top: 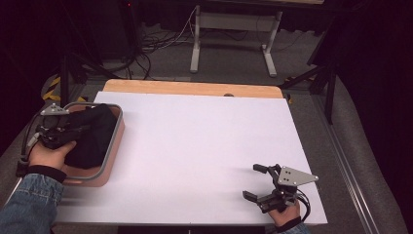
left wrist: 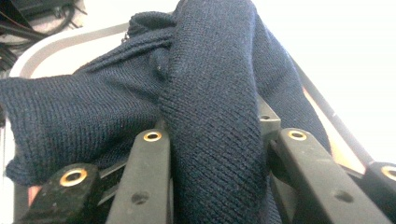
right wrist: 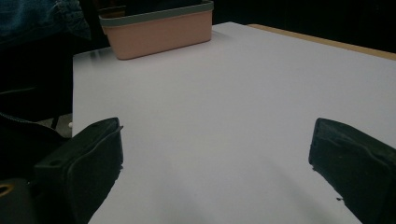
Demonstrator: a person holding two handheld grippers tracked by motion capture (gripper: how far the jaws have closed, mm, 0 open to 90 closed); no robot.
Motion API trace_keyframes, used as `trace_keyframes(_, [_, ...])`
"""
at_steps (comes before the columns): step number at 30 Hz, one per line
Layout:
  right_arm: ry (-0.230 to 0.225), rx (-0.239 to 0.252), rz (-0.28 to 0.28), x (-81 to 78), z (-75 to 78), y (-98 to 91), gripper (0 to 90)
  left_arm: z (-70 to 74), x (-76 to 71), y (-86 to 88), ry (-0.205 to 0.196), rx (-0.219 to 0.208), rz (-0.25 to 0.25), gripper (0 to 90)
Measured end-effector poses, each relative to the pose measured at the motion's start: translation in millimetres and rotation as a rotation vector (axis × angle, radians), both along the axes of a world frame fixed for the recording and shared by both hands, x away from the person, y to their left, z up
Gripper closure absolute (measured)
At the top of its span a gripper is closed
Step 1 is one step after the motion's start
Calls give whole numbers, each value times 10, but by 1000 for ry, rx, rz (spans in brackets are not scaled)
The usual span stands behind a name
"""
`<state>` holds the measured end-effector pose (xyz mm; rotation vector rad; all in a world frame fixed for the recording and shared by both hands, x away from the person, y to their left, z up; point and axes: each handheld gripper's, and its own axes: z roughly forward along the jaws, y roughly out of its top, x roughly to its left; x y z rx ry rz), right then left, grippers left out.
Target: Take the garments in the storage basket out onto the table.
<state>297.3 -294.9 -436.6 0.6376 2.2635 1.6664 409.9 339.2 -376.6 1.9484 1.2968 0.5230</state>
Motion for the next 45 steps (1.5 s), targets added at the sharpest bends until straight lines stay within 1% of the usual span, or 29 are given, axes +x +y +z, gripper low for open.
trace_keyframes(2, [0,0,0,0,0,0,35,17,-28,26,-22,-25,14,687])
trace_keyframes(3, [0,-1,0,0,-1,1,35,17,-28,26,-22,-25,14,687])
trace_keyframes(4, [0,-1,0,1,-1,2,35,34,-53,52,-39,-50,24,687])
trace_keyframes(7, [0,-1,1,2,-1,3,35,60,-90,85,-69,-82,35,687])
trace_keyframes(8, [0,0,1,2,-1,3,35,69,-104,96,-78,-89,35,687])
trace_keyframes(9, [0,0,1,2,-1,3,35,69,-104,96,-78,-89,35,687])
trace_keyframes(10, [0,0,1,2,-1,3,35,84,-130,110,-98,-106,39,687])
trace_keyframes(11, [0,0,1,2,-1,3,35,84,-130,110,-98,-106,39,687])
trace_keyframes(13, [2,-1,2,2,-2,5,35,111,-170,127,-132,-131,46,687])
trace_keyframes(16, [1,-1,2,2,-2,5,35,140,-203,144,-161,-156,48,687])
trace_keyframes(17, [1,-1,2,2,-1,5,35,140,-203,144,-161,-156,48,687])
trace_keyframes(18, [1,-1,2,1,-1,5,35,151,-216,147,-170,-162,51,687])
trace_keyframes(19, [1,-1,2,1,-2,5,35,168,-236,152,-189,-171,51,687])
trace_keyframes(20, [1,-1,2,2,-2,6,35,168,-236,152,-189,-171,51,687])
trace_keyframes(21, [2,-1,3,3,-3,6,35,186,-258,147,-213,-184,51,687])
trace_keyframes(22, [2,-1,3,3,-3,6,35,186,-258,147,-213,-184,51,687])
trace_keyframes(25, [2,-2,3,2,-2,6,35,215,-283,141,-235,-198,50,688])
trace_keyframes(26, [2,-2,3,2,-2,5,35,225,-292,137,-249,-209,51,688])
trace_keyframes(27, [2,-2,4,3,-3,5,35,237,-301,137,-252,-215,48,688])
trace_keyframes(28, [2,-2,4,2,-2,6,35,252,-314,133,-267,-228,43,688])
trace_keyframes(29, [1,-2,4,2,-2,6,35,262,-320,132,-275,-232,41,688])
trace_keyframes(30, [2,-2,4,2,-2,5,35,271,-328,128,-278,-241,40,688])
trace_keyframes(31, [2,-2,4,2,-2,5,35,271,-328,128,-278,-241,40,688])
trace_keyframes(35, [1,-2,4,1,-2,5,35,325,-369,107,-311,-265,36,689])
trace_keyframes(37, [1,-1,4,1,-2,5,35,338,-379,104,-314,-270,34,690])
trace_keyframes(38, [2,-2,4,2,-2,6,35,350,-387,103,-320,-274,32,690])
trace_keyframes(39, [2,-2,4,1,-3,6,35,375,-406,93,-330,-287,29,691])
trace_keyframes(42, [2,-1,4,2,-3,6,35,420,-434,72,-346,-302,20,692])
trace_keyframes(45, [2,-2,4,3,-3,6,35,455,-454,49,-358,-306,12,693])
